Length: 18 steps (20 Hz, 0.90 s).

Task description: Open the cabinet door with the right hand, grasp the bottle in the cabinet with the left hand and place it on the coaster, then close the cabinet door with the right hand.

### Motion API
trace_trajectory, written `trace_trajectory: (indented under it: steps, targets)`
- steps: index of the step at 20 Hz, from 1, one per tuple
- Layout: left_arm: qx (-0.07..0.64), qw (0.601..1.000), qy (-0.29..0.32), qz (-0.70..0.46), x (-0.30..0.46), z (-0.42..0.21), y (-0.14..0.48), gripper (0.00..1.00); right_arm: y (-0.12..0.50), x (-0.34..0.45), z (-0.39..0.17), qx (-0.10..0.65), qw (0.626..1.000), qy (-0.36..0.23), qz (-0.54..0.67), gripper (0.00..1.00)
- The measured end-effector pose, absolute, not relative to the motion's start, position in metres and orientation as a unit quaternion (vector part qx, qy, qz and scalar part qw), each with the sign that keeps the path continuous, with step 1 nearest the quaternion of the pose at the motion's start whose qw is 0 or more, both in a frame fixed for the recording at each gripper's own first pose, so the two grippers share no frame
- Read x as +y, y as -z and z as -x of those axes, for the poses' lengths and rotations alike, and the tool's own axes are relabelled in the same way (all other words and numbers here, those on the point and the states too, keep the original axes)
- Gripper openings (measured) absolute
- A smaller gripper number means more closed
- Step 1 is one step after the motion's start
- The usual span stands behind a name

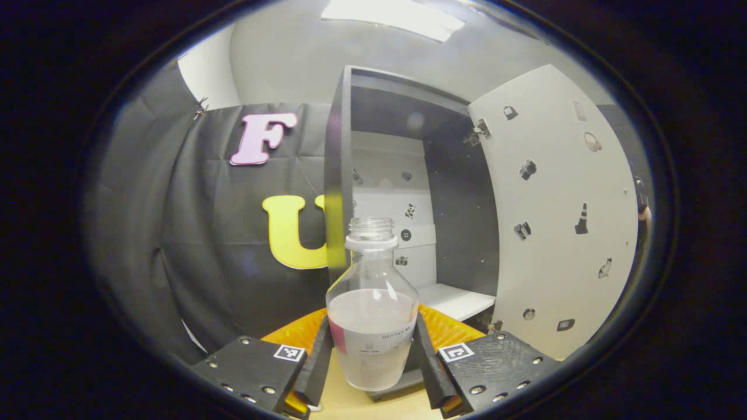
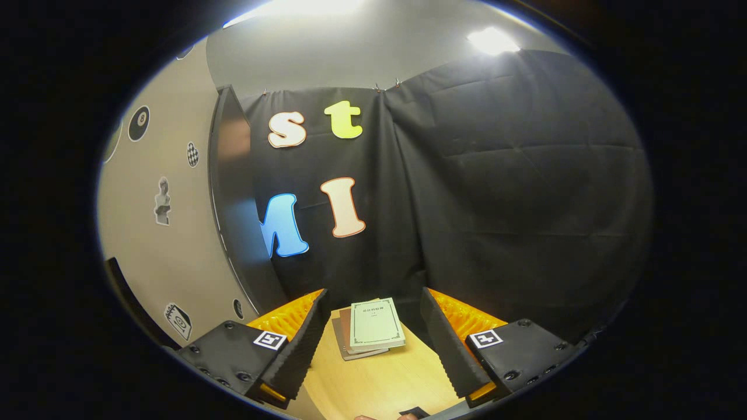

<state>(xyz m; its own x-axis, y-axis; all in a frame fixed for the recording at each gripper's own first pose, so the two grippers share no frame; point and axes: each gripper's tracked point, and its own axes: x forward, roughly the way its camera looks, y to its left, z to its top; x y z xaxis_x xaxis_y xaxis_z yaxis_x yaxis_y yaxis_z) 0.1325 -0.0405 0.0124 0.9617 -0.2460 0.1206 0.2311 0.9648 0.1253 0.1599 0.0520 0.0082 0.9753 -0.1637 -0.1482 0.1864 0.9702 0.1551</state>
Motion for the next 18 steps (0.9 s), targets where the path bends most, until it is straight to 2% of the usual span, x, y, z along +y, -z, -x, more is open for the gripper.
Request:
trace_trajectory:
  steps: [7, 8, 10, 16, 17, 18]
  targets:
    - [-0.047, 0.995, 0.084, -0.012, 0.014, -0.101, 0.07, 0.66, 0.001, 0.074, -0.139, 0.083, 0.99, 0.09, -0.068, 0.98]
    - [-0.047, 0.995, 0.083, -0.006, 0.019, -0.098, 0.082, 0.68, 0.002, 0.074, -0.134, 0.079, 0.99, 0.101, -0.064, 0.98]
    - [-0.042, 0.997, 0.072, 0.001, 0.028, -0.091, 0.113, 0.66, 0.004, 0.075, -0.123, 0.069, 0.989, 0.122, -0.055, 0.98]
    - [0.013, 0.998, 0.065, 0.01, 0.04, -0.094, 0.213, 0.67, 0.01, 0.063, -0.09, 0.066, 0.98, 0.184, -0.047, 0.98]
    - [0.023, 0.998, 0.062, 0.008, 0.041, -0.094, 0.228, 0.67, 0.01, 0.06, -0.085, 0.063, 0.978, 0.193, -0.048, 0.92]
    - [0.033, 0.998, 0.06, 0.004, 0.042, -0.096, 0.242, 0.66, 0.014, 0.058, -0.08, 0.067, 0.976, 0.201, -0.048, 0.92]
